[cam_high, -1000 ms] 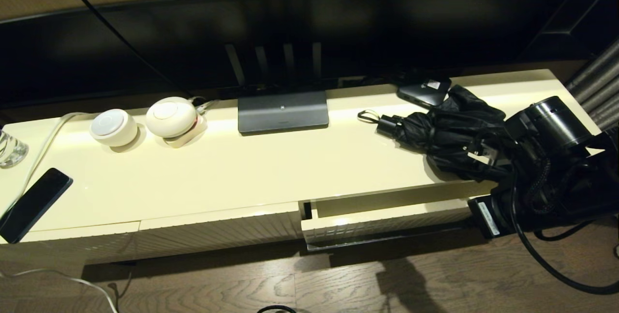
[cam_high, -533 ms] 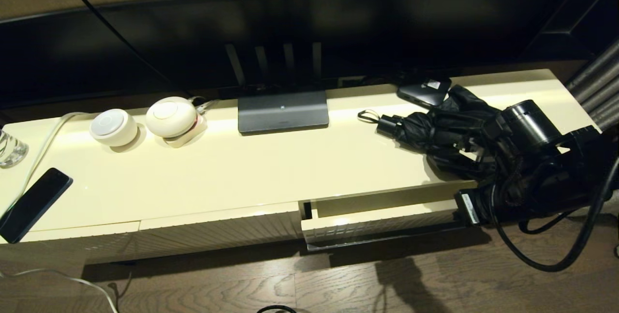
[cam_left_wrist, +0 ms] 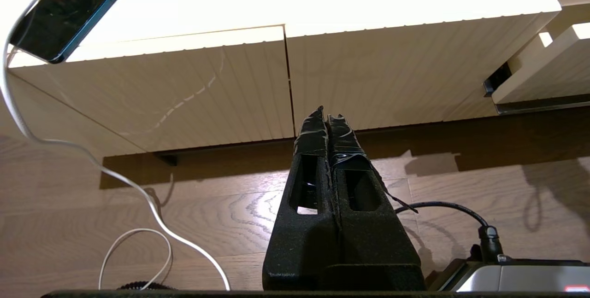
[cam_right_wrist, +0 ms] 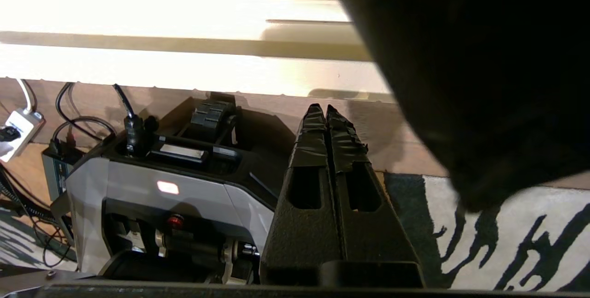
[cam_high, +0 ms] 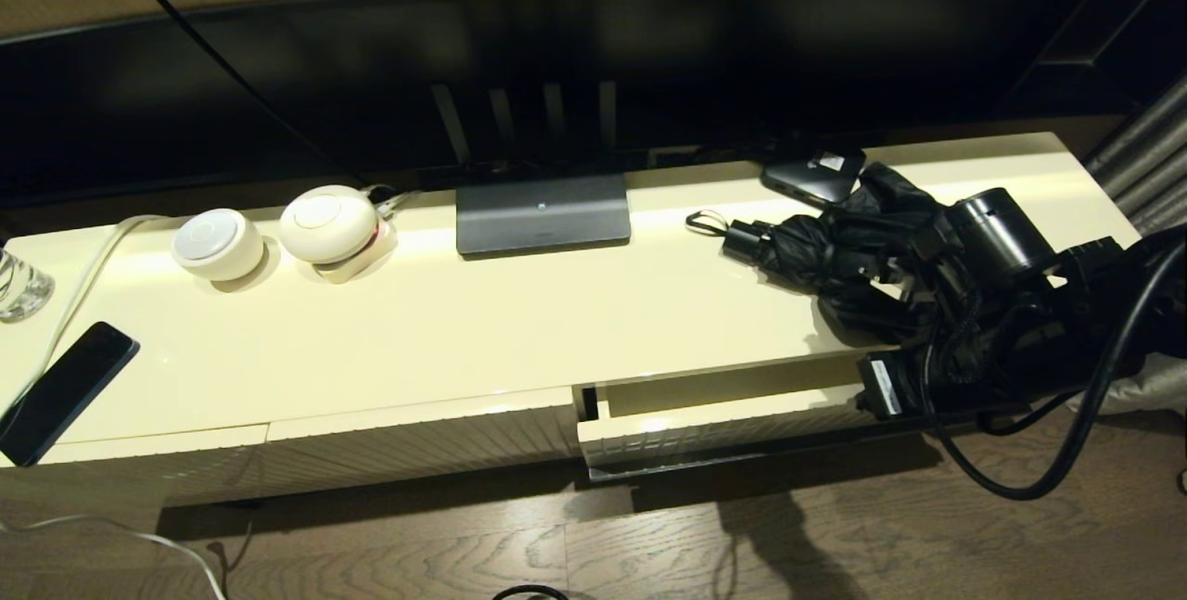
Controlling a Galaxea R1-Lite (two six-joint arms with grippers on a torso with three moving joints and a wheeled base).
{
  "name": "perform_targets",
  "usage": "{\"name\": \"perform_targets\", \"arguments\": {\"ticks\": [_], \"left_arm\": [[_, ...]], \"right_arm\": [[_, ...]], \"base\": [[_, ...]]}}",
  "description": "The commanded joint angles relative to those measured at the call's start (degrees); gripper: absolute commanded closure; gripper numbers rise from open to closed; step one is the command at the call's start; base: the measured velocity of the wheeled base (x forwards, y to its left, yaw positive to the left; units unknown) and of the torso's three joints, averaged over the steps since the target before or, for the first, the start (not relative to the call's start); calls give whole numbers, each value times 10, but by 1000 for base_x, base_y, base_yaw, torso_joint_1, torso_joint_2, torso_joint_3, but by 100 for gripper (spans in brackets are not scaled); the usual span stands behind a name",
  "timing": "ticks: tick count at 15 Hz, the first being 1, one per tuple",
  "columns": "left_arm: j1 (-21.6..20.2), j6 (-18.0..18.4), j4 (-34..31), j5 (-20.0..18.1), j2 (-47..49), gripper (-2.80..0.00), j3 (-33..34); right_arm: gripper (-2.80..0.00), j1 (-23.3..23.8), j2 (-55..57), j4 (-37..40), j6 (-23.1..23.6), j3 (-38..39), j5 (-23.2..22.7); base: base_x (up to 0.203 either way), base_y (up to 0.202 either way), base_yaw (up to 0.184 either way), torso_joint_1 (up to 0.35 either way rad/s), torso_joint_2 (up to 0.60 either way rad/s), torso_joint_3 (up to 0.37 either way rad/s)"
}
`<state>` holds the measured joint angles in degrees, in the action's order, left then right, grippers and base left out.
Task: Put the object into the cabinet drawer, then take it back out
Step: Open the drawer
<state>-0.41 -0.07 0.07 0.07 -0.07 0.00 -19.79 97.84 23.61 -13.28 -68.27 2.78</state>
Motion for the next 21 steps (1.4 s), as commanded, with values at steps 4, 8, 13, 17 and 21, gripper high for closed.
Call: {"name": "perform_targets", "arguments": {"ticks": [4, 8, 13, 17, 21], "left_arm": [[0, 0, 0, 0, 1, 0, 2], [0, 0, 0, 0, 1, 0, 2], [0, 0, 0, 0, 1, 0, 2], [0, 0, 0, 0, 1, 0, 2], [0, 0, -1, 0, 1, 0, 2]], "right_arm": [[0, 7, -13, 2, 1, 0, 2], [0, 12, -4, -19, 3, -4, 14], [0, 24, 27, -64, 5, 4, 22], [0, 29, 40, -88, 7, 1, 30], [0, 37, 44, -111, 25, 13, 29]], "base": [[0, 0, 0, 0, 0, 0], [0, 0, 0, 0, 0, 0], [0, 0, 0, 0, 0, 0], [0, 0, 0, 0, 0, 0], [0, 0, 0, 0, 0, 0]]}}
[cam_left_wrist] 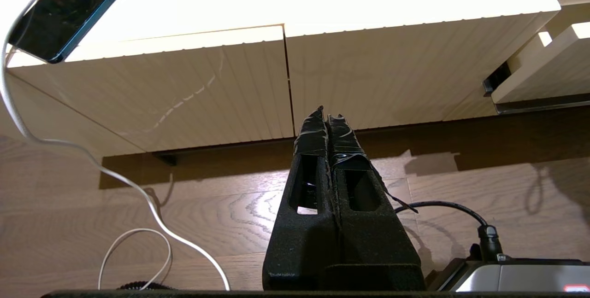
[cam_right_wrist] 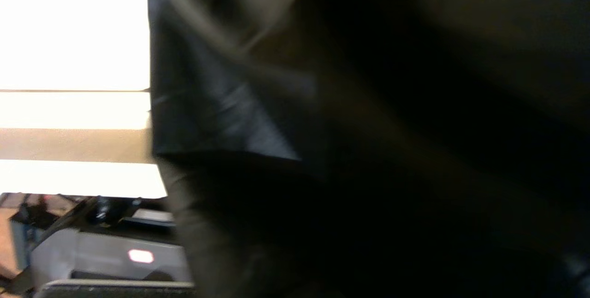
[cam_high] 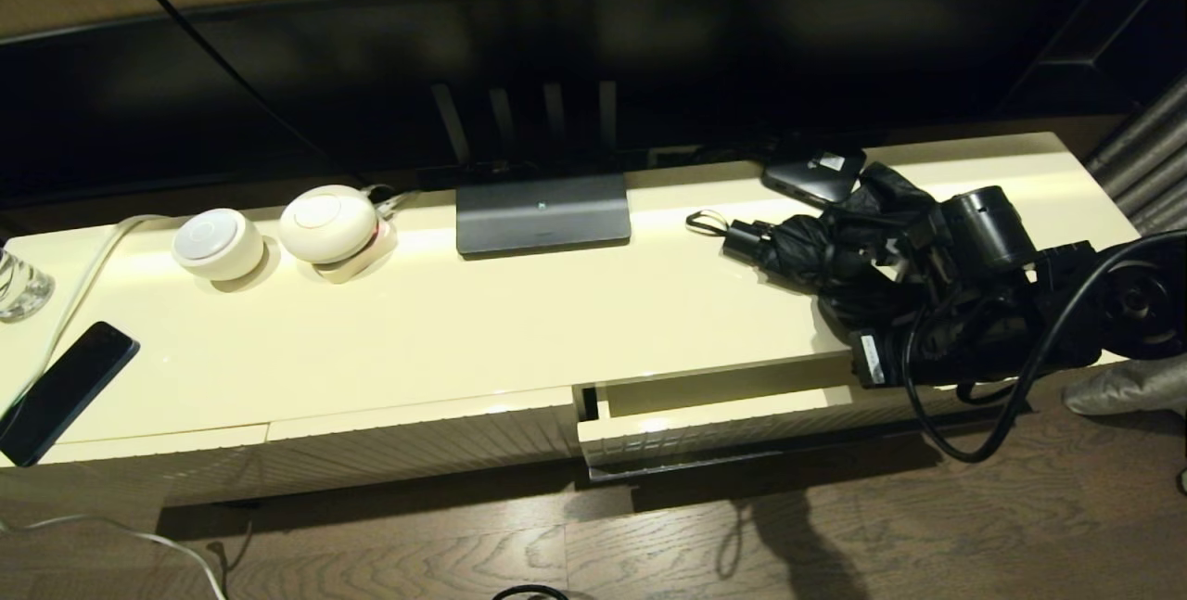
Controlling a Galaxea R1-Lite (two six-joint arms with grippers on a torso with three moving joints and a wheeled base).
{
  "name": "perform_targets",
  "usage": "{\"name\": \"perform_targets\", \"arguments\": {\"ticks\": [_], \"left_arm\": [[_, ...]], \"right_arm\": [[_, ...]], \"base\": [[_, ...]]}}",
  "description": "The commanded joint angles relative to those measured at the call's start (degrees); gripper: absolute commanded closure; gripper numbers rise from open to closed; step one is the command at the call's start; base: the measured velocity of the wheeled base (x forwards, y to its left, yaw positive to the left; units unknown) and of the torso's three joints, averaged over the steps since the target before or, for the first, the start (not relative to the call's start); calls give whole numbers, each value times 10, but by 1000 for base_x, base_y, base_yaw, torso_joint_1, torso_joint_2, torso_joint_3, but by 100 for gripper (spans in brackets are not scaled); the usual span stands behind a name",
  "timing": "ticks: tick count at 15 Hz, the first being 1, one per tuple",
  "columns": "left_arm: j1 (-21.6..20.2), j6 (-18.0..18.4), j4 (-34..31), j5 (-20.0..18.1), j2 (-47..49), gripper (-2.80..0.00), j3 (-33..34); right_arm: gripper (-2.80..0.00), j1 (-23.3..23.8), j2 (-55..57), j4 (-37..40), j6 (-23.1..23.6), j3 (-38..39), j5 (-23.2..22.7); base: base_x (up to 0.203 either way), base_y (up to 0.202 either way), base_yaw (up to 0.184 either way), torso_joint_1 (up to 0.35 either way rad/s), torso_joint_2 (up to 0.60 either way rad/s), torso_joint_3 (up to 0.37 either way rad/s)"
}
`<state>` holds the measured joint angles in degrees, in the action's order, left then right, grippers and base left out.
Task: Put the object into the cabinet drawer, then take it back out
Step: Open the drawer
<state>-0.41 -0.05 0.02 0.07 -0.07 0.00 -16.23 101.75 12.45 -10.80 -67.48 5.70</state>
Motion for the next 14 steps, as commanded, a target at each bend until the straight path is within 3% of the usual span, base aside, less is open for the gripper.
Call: {"name": "perform_targets", "arguments": {"ticks": [1, 14], "left_arm": [[0, 0, 1, 0, 1, 0, 2], [0, 0, 1, 0, 1, 0, 2]], "right_arm": [[0, 1, 9, 1, 1, 14, 1], [0, -33, 0, 0, -2, 118, 15]], "base": [[0, 0, 0, 0, 0, 0], [0, 0, 0, 0, 0, 0]]}}
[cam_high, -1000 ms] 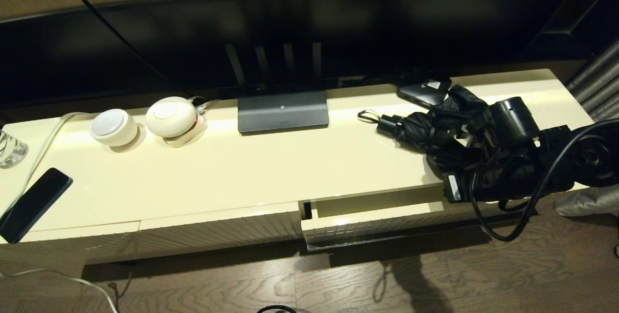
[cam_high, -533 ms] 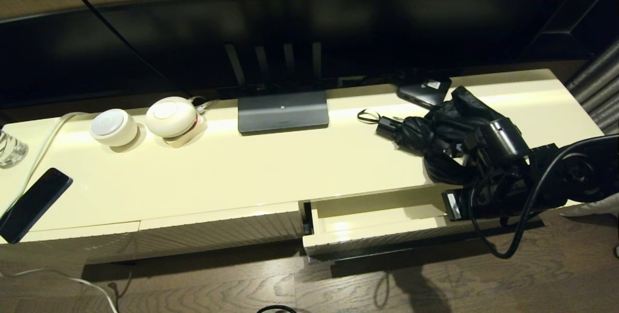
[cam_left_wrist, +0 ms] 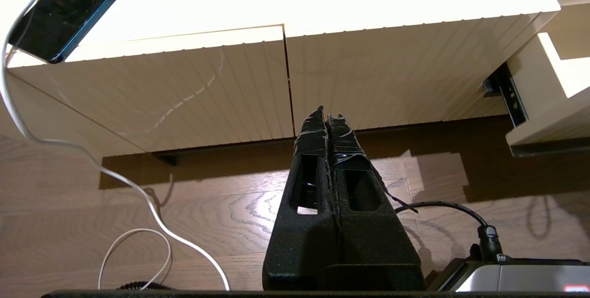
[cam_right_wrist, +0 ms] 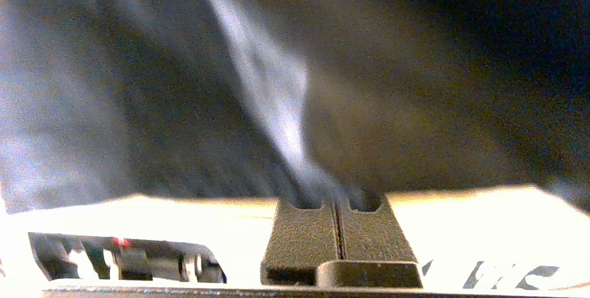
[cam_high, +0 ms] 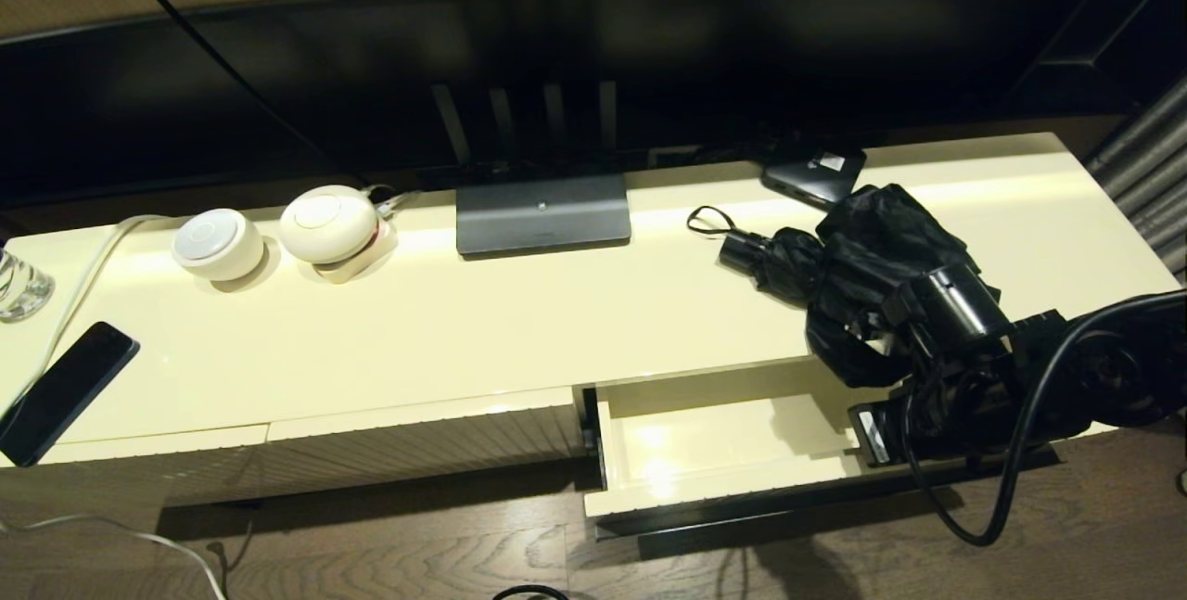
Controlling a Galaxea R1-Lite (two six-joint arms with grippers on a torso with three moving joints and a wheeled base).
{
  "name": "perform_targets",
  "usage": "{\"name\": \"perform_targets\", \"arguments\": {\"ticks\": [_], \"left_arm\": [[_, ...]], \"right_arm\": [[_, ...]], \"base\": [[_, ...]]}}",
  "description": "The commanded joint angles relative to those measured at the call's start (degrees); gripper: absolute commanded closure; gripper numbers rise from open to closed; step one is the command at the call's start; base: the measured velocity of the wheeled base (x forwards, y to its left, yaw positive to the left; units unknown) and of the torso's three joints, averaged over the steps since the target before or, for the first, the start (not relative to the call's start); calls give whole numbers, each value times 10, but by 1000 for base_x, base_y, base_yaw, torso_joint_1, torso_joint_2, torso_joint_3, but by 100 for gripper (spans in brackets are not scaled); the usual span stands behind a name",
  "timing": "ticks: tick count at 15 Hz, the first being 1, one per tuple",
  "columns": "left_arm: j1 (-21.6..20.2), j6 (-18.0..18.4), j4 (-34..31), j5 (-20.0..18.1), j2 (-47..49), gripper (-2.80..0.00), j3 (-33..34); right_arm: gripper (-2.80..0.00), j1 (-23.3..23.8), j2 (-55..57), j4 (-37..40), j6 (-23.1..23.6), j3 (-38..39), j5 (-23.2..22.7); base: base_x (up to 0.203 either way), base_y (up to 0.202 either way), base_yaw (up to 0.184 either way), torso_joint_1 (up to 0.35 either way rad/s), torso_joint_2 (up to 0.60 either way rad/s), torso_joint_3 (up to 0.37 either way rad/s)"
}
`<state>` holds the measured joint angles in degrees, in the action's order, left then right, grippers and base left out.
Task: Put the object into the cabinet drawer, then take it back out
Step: Open the drawer
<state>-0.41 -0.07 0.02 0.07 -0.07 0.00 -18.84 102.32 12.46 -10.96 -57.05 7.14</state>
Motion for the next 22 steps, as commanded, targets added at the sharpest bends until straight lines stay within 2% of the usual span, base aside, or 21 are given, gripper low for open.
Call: {"name": "perform_targets", "arguments": {"ticks": [1, 16, 22], "left_arm": [[0, 0, 1, 0, 1, 0, 2], [0, 0, 1, 0, 1, 0, 2], [0, 0, 1, 0, 1, 0, 2]], "right_arm": [[0, -7, -6, 2, 0, 17, 1], [0, -13, -20, 8, -1, 125, 1], [0, -19, -38, 9, -3, 143, 1]], "base": [[0, 0, 0, 0, 0, 0], [0, 0, 0, 0, 0, 0], [0, 0, 0, 0, 0, 0]]}}
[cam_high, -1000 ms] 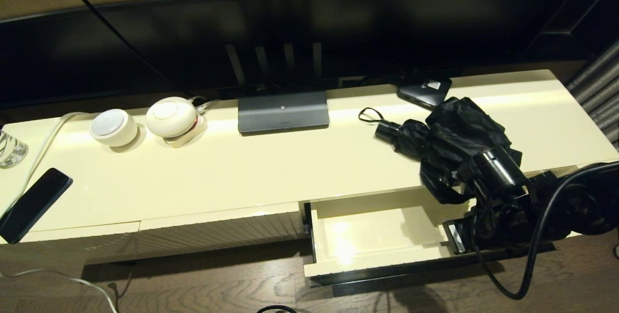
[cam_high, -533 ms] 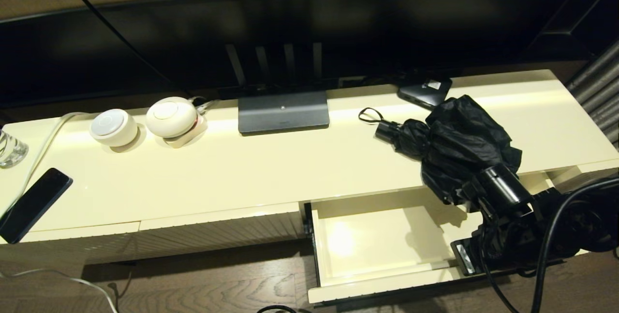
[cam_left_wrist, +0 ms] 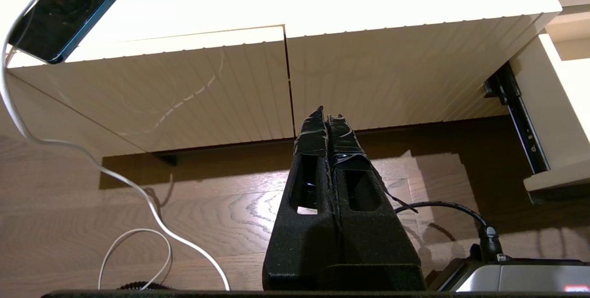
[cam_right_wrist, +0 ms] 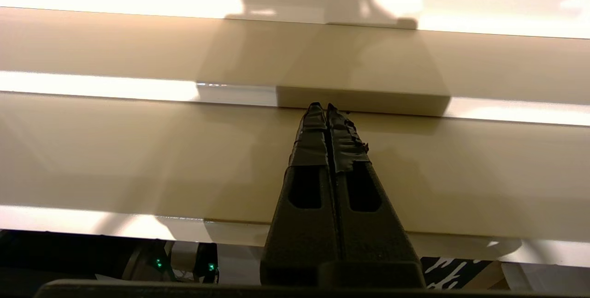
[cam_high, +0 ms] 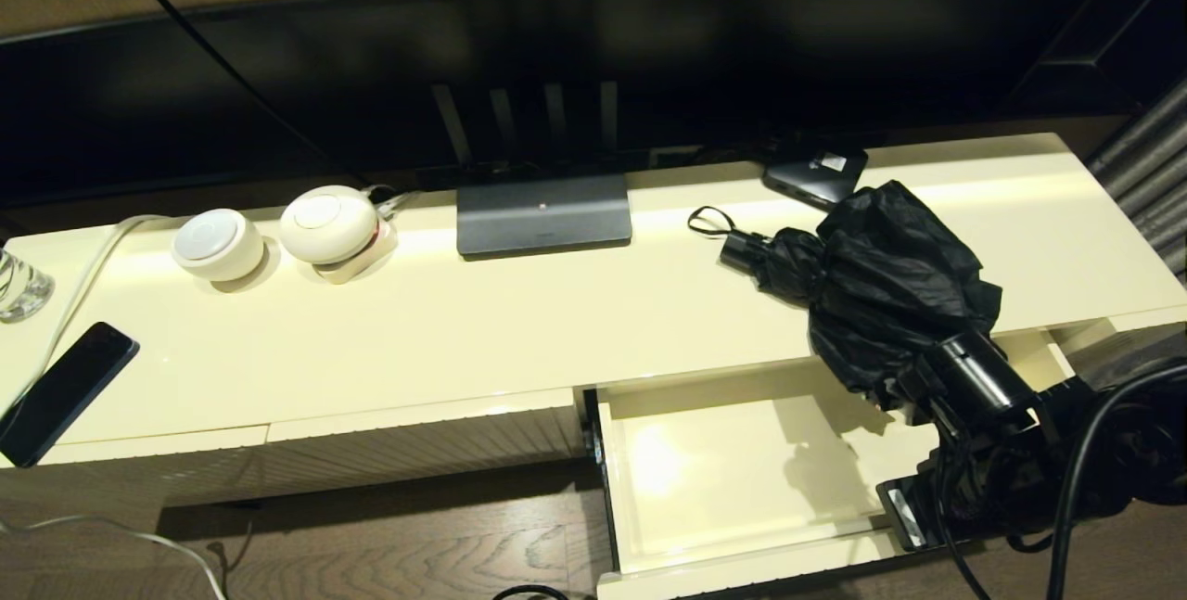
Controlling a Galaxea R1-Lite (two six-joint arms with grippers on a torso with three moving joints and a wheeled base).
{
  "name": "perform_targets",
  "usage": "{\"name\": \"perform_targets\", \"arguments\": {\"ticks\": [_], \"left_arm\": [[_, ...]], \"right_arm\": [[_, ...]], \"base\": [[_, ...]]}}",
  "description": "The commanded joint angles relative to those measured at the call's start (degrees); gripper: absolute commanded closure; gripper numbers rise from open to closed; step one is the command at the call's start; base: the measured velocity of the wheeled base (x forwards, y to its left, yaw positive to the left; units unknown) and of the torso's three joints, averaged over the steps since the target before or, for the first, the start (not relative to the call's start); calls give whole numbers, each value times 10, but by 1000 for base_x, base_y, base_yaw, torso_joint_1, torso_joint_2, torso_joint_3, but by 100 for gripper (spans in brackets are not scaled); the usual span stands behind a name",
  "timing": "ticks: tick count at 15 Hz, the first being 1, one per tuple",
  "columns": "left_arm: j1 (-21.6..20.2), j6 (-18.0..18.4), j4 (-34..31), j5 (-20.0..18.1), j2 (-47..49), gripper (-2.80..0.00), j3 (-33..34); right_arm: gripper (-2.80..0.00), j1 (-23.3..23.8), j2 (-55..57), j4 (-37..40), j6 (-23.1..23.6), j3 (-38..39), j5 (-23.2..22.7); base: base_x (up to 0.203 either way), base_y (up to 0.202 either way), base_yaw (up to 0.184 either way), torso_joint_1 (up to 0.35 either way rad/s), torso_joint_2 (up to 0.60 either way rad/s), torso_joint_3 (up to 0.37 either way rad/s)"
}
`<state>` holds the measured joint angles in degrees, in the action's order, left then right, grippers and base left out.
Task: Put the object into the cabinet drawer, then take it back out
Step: Open the drawer
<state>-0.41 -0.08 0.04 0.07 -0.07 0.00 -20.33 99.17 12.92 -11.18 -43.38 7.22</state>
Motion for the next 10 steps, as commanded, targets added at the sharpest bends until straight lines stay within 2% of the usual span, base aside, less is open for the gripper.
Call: {"name": "perform_targets", "arguments": {"ticks": [1, 5, 9, 10], "left_arm": [[0, 0, 0, 0, 1, 0, 2], [0, 0, 0, 0, 1, 0, 2], [0, 0, 0, 0, 1, 0, 2], [0, 0, 0, 0, 1, 0, 2]], "right_arm": [[0, -7, -7, 4, -1, 14, 0], [0, -6, -6, -3, -1, 16, 1], [0, -6, -7, -67, -19, 9, 5], [0, -6, -8, -60, -20, 11, 4]], "base": [[0, 0, 0, 0, 0, 0], [0, 0, 0, 0, 0, 0], [0, 0, 0, 0, 0, 0], [0, 0, 0, 0, 0, 0]]}}
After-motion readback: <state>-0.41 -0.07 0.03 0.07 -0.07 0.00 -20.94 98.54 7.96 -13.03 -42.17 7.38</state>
